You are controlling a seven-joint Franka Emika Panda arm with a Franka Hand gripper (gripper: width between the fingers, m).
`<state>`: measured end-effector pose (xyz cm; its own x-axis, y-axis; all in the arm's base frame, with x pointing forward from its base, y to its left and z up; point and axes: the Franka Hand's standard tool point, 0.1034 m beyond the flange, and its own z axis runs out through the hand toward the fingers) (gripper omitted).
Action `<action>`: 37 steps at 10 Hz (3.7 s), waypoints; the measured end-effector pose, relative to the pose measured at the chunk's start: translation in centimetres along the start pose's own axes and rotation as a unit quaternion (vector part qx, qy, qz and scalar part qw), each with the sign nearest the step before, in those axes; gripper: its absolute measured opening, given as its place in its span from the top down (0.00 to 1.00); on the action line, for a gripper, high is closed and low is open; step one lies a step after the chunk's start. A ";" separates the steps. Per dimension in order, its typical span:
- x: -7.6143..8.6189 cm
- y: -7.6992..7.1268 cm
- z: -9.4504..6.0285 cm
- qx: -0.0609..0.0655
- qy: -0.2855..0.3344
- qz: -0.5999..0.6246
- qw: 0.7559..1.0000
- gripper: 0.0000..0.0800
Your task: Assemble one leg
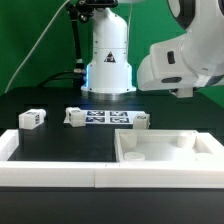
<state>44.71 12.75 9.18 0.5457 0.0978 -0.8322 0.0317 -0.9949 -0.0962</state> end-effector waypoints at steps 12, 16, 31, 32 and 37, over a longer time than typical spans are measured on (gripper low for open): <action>-0.1 0.4 -9.3 -0.014 0.433 -0.034 0.901 0.63; 1.2 0.9 -8.5 -0.025 0.587 -0.045 0.808 0.63; 10.3 1.9 -17.1 -0.050 0.627 -0.096 0.771 0.63; 10.6 1.5 -17.3 -0.047 0.635 -0.094 0.766 0.63; 9.6 0.8 -16.7 -0.053 0.648 -0.098 0.754 0.63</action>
Offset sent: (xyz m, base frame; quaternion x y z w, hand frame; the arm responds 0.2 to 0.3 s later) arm 0.0007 -0.0212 -0.0419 0.0112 0.2816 -0.0565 0.9578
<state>63.99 12.41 10.23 0.8795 0.2032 0.4304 0.2467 -0.9679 -0.0472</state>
